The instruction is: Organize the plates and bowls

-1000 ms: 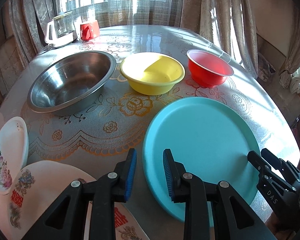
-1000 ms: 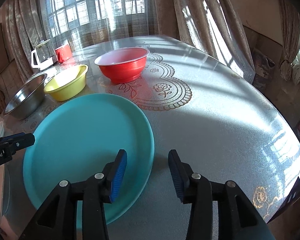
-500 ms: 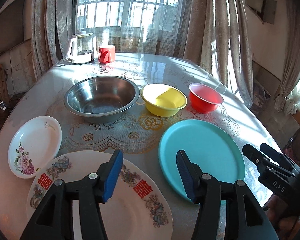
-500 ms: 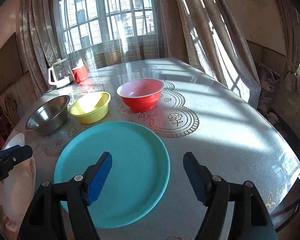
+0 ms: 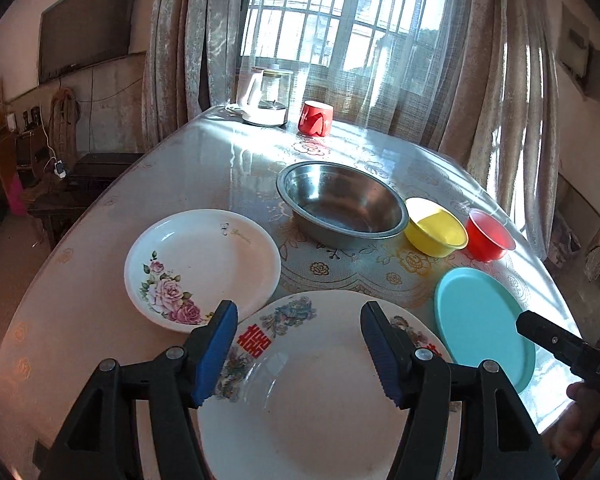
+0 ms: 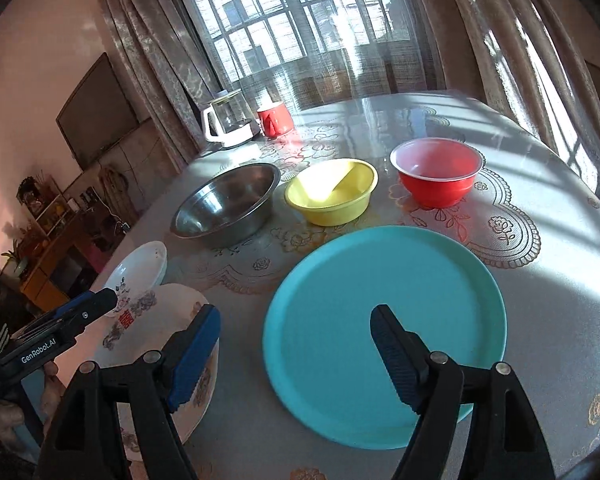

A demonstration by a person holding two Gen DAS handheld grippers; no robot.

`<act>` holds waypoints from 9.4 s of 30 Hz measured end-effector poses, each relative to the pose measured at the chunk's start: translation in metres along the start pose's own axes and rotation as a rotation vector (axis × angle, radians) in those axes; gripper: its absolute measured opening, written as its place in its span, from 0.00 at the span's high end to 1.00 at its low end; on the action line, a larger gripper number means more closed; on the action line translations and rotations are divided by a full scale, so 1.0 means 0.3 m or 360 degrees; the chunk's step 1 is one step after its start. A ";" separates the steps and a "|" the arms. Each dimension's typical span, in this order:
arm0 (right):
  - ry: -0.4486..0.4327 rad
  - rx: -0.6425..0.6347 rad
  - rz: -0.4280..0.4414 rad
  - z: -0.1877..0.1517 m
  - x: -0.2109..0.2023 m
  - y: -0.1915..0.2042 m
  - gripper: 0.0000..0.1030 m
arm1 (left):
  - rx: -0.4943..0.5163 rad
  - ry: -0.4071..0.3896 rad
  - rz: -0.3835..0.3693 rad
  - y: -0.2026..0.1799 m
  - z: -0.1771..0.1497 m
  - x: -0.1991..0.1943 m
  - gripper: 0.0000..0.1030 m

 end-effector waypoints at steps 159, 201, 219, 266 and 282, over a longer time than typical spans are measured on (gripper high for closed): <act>0.0147 0.0220 -0.0451 -0.174 -0.046 -0.423 0.82 | 0.0470 0.0446 -0.0288 -0.691 -0.319 0.309 0.52; -0.0003 0.0294 -0.0430 -0.144 -0.148 -0.373 0.43 | 0.0265 -0.0032 -0.0309 -0.465 -0.149 -0.027 0.04; 0.0000 0.0069 0.0218 -0.114 -0.081 0.034 0.34 | -0.0038 -0.0122 -0.0060 -0.014 -0.059 -0.091 0.00; 0.0262 -0.0014 0.0412 -0.240 0.168 0.231 0.57 | -0.0393 0.0254 -0.0184 0.218 -0.181 0.099 0.59; 0.0303 -0.0082 0.0367 -0.246 0.168 0.225 0.74 | -0.0265 0.0277 -0.0256 0.144 -0.225 0.081 0.77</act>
Point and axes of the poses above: each gripper's, at about its wrist camera, not at the fingertips, and x roughly the way its jaws point, y to its left, z to its top, the point moved 10 cm from there along x, roughly the way its jaws point, and after that the axes turned 9 degrees about -x, right-handed, at the moved point
